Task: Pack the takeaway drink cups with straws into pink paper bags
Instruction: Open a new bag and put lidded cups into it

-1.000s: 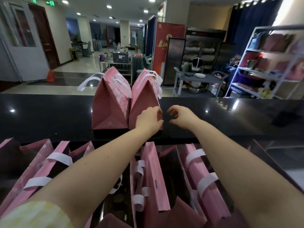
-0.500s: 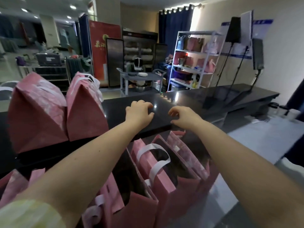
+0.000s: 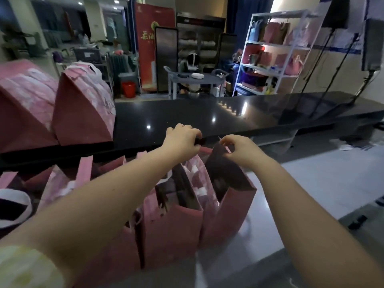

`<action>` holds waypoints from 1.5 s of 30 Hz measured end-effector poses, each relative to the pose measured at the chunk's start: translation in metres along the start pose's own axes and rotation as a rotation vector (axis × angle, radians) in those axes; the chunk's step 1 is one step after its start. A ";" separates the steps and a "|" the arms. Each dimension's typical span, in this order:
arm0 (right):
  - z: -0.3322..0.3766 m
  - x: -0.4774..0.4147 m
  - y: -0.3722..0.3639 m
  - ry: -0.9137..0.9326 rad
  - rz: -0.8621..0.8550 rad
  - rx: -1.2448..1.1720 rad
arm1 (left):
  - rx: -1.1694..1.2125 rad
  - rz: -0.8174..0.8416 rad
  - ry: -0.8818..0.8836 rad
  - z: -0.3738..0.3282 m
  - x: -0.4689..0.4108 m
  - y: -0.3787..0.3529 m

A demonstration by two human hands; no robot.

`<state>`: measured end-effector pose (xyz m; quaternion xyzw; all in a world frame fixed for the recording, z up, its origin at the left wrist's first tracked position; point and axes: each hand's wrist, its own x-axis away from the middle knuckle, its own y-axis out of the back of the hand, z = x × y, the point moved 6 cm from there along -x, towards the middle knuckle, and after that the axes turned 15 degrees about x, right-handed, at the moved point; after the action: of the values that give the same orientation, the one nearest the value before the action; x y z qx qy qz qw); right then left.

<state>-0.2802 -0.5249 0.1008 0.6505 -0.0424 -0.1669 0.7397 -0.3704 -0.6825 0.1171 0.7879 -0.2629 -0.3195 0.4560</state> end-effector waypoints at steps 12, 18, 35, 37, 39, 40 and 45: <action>-0.048 0.057 -0.026 0.212 -0.079 -0.357 | 0.172 -0.125 0.344 -0.064 0.079 -0.071; -0.028 0.096 -0.045 0.377 -0.170 -0.002 | 0.069 -0.220 0.355 -0.072 0.098 -0.080; -0.145 0.094 -0.035 -0.039 -0.318 -0.124 | 0.333 -0.247 0.184 -0.108 0.072 -0.104; -0.150 0.106 -0.042 -0.083 -0.345 -0.293 | 0.378 -0.313 0.221 -0.099 0.066 -0.101; -0.155 0.122 -0.051 -0.176 -0.365 -0.565 | 0.409 -0.360 0.287 -0.086 0.057 -0.095; -0.154 0.130 -0.058 -0.216 -0.347 -0.713 | 0.420 -0.346 0.344 -0.077 0.051 -0.094; -0.140 0.153 -0.095 -0.266 -0.207 -0.974 | 0.528 -0.203 0.538 -0.048 0.036 -0.099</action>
<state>-0.1151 -0.4481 -0.0370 0.2043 0.0111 -0.3209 0.9247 -0.2989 -0.6375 0.0384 0.9558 -0.1278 -0.0665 0.2563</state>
